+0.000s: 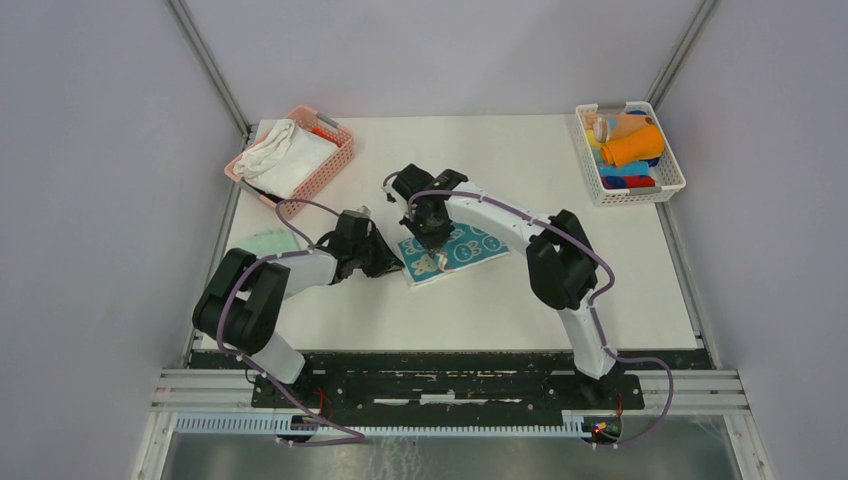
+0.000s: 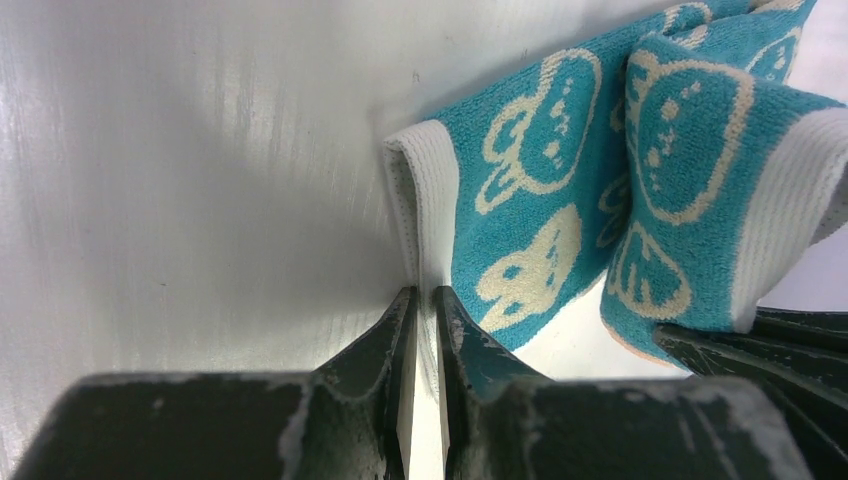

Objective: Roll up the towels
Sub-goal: Fold the towel at the center of the board.

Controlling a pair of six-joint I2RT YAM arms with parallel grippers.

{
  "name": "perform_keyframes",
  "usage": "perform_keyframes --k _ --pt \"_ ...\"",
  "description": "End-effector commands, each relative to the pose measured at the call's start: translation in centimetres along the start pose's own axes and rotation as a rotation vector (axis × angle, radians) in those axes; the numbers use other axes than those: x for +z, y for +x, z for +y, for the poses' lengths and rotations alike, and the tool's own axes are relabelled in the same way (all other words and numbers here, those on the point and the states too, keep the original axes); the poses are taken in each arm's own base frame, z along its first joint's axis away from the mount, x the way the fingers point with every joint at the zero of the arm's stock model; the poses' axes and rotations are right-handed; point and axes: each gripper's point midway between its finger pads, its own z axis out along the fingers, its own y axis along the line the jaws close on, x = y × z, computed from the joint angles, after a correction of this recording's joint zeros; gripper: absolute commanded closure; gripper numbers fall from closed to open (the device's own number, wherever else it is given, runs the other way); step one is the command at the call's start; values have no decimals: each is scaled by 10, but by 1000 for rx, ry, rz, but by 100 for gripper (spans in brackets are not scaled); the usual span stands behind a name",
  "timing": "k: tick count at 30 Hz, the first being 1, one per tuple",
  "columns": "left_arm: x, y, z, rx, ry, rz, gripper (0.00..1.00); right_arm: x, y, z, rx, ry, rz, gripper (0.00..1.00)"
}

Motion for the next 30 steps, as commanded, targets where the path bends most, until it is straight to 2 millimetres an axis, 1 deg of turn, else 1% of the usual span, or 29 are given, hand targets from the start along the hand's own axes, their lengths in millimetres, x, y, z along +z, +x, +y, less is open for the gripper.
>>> perform_keyframes --k 1,5,8,10,17,20,21,23,26,30 --pt "-2 0 2 4 -35 -5 81 6 -19 17 24 -68 -57 96" --pt "-2 0 3 5 -40 -7 81 16 -17 28 31 -116 -38 92" --pt "-3 -1 4 6 -44 -14 81 18 -14 35 33 -151 -26 90" --pt "-3 -1 5 5 -47 -14 81 16 -16 39 40 -168 -37 90" --pt "-5 -1 3 10 -44 -20 81 13 -24 39 85 -160 -63 90" --pt "-6 -1 3 13 -46 -25 81 15 -24 39 101 -157 -56 90" --pt "-6 -2 3 15 -50 -26 81 15 -22 36 104 -139 -49 90" --pt "-8 -3 5 21 -60 -32 81 13 -20 23 111 -69 -44 91" --pt "-13 -8 6 39 -78 -57 81 1 -21 12 111 -21 -61 91" --pt "-18 -13 4 57 -86 -80 81 -16 -25 12 104 -27 -83 92"
